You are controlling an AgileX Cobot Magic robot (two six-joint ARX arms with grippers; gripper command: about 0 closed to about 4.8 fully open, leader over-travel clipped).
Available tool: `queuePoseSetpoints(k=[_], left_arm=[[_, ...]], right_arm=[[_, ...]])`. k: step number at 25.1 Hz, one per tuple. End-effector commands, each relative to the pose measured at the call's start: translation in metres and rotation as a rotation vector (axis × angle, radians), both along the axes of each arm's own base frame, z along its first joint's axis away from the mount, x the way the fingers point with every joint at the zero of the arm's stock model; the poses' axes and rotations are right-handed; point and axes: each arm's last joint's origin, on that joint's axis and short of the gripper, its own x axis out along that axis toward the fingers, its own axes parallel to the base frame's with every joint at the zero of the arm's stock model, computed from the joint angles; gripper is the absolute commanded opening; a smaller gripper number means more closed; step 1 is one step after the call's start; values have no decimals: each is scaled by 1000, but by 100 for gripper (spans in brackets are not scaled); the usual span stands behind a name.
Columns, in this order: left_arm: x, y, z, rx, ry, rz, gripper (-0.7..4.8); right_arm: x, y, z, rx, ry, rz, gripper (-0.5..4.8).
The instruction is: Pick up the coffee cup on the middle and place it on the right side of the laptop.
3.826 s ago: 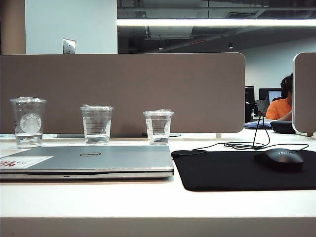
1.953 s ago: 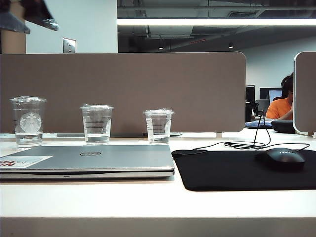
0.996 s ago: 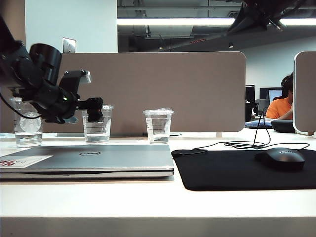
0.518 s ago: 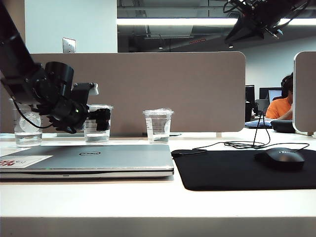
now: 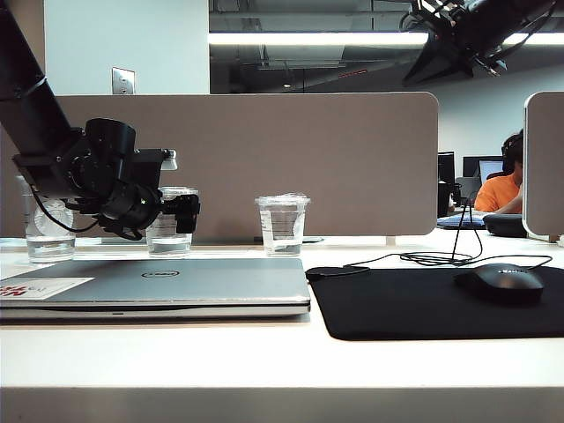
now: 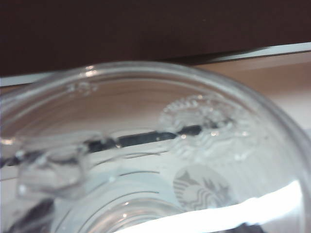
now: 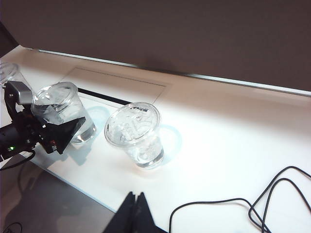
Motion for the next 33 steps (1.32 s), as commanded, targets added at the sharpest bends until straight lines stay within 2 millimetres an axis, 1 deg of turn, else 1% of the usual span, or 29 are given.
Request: queuePoseSetpoints(k=[1, 2, 6, 7, 8, 11, 15, 18, 19, 22, 25, 29, 31, 32, 33], left_arm=[[0, -1, 5, -13, -21, -28, 447], [0, -1, 5, -14, -21, -30, 442], [0, -1, 5, -15, -17, -39, 339], [0, -1, 5, -15, -14, -40, 324], [0, -1, 4, -15, -10, -40, 316], [0, -1, 5, -16, -7, -46, 316], [-2, -2, 12, -22, -6, -80, 316], [-6, -2, 32, -27, 10, -115, 316], [-9, -3, 44, -33, 0, -144, 316], [-15, -3, 68, -44, -33, -188, 316], [-25, -4, 96, -55, -66, -246, 316], [-45, -9, 134, -72, -74, -363, 316], [-55, -11, 150, -80, -71, -421, 316], [-60, -15, 156, -84, -73, -456, 316], [-71, -26, 171, -90, -86, -520, 316]], right_arm=[[-2, 0, 5, -2, -14, 2, -5], [-2, 0, 5, -2, -14, 2, -5], [-2, 0, 5, -2, -14, 2, -5], [-2, 0, 5, -2, -14, 2, -5], [-2, 0, 5, -2, -14, 2, -5], [-2, 0, 5, -2, -14, 2, -5], [-2, 0, 5, -1, -16, 3, -5], [-3, 0, 8, -1, -23, 4, -5], [-5, 0, 9, 0, -28, 5, -5], [-8, -1, 14, 1, -40, 5, -5], [-12, -1, 20, 2, -57, 5, -5], [-23, -1, 33, 3, -85, 5, -5], [-29, -2, 40, 4, -99, 5, -5], [-34, -2, 45, 4, -109, 6, -5], [-41, -2, 52, 6, -127, 6, -5]])
